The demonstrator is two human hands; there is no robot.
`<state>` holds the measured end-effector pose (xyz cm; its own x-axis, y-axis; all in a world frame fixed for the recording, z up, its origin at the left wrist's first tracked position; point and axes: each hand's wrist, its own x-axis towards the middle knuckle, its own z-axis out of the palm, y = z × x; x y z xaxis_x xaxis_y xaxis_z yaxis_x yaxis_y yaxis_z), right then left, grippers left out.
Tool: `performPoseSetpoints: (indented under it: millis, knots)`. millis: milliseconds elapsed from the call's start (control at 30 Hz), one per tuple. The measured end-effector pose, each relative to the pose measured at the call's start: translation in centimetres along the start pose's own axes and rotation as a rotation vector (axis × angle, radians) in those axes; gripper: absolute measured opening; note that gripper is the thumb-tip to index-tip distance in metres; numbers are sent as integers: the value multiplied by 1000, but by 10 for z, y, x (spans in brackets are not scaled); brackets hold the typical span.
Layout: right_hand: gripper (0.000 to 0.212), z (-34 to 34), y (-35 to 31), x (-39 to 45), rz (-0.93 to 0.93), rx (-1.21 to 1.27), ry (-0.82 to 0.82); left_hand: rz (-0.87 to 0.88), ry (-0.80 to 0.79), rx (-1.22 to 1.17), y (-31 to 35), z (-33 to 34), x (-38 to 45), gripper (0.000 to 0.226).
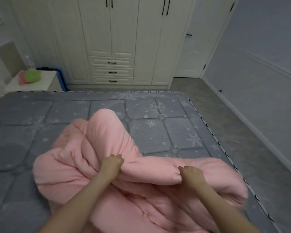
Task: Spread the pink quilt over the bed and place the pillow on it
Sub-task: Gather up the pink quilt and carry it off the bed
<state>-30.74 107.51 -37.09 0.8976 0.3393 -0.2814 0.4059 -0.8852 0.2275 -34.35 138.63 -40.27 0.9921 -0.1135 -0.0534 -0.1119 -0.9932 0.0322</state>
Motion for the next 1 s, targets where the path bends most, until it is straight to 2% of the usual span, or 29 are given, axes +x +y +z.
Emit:
performPoseSetpoints:
  millis: [67, 133, 300, 400, 533, 700, 867, 967, 1000]
  knots:
    - [33, 8, -8, -10, 60, 34, 9, 19, 19, 4, -1, 4, 5, 41]
    - [27, 9, -12, -23, 90, 54, 127, 35, 28, 21, 4, 6, 5, 41]
    - [24, 33, -2, -45, 112, 127, 156, 88, 22, 90, 24, 8, -5, 41]
    - [39, 48, -1, -70, 54, 177, 174, 66, 7, 172, 42, 10, -21, 30]
    - [42, 68, 4, -120, 9, 237, 224, 54, 75, 205, 77, 12, -59, 44]
    - [42, 104, 8, -197, 0, 329, 191, 33, 127, 285, 129, -2, -125, 43]
    - [43, 109, 8, -232, -22, 327, 223, -18, 50, 311, 150, -3, -172, 46]
    - [29, 97, 4, -254, -83, 314, 108, -80, 55, 321, 152, -2, -202, 41]
    - [30, 101, 3, -254, -100, 290, 119, -105, 75, 314, 151, -1, -204, 40]
